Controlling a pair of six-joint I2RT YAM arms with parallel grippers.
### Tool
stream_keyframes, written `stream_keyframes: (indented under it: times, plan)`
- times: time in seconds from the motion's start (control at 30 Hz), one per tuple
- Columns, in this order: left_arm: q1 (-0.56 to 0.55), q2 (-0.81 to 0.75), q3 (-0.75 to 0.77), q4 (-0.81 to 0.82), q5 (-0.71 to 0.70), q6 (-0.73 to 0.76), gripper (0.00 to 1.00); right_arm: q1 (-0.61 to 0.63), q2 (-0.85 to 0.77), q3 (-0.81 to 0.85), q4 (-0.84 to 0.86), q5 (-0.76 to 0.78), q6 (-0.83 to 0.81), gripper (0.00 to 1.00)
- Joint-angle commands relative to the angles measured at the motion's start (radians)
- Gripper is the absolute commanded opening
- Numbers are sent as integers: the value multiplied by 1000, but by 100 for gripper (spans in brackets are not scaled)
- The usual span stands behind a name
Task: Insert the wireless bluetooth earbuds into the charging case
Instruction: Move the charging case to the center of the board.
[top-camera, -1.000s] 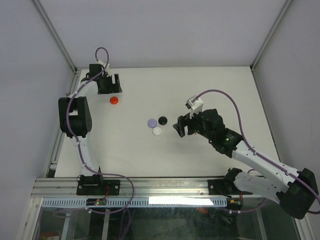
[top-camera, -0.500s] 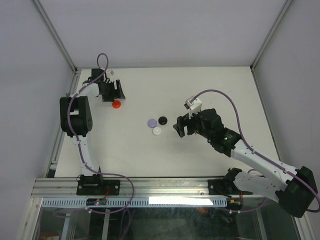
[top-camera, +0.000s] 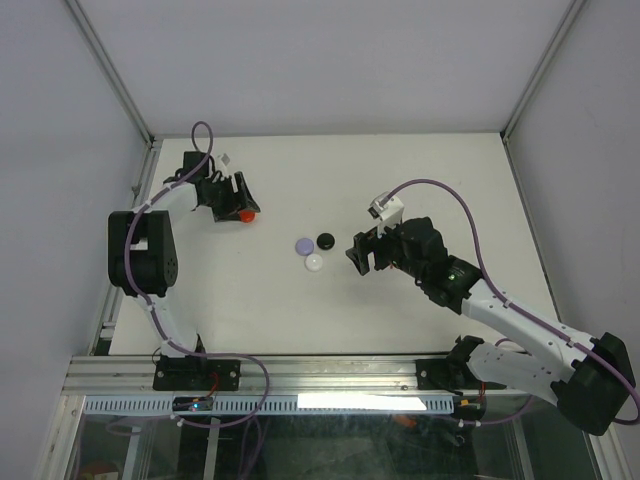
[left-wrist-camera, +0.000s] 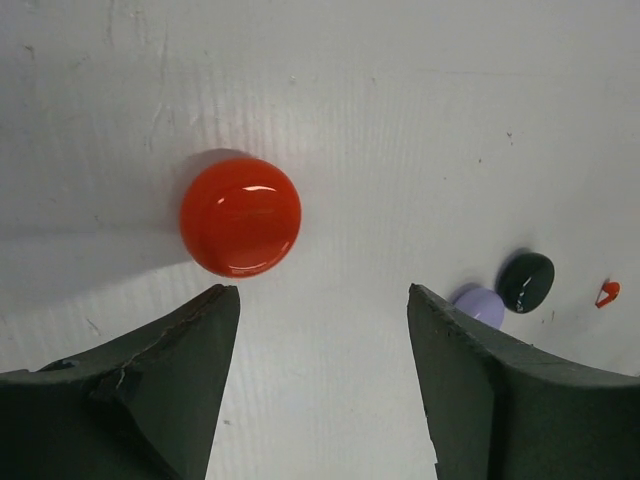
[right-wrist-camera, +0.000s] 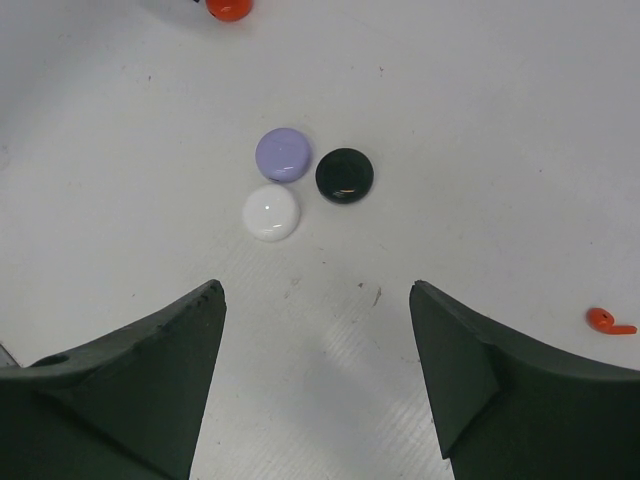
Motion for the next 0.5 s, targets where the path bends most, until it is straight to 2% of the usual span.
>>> stream_keyframes:
  times: [0.0,0.13,0.2,0.33,0.47]
  plan:
    - [-16,-118,-1,57,-59,27,70,-2,-31,41,31,-9,-6,78]
    - [-39,-140,22,25,-206,165,72,-2,-42,33,38,-10,-6,78]
    - [-61,-132,34,9,-256,187,73,-2,-39,33,40,-8,-7,78]
    - [-114,-104,34,-7,-362,127,74,-2,-25,41,39,-8,-9,78]
    - [-131,-76,23,-8,-497,-27,75,-2,-26,40,39,-10,-7,78]
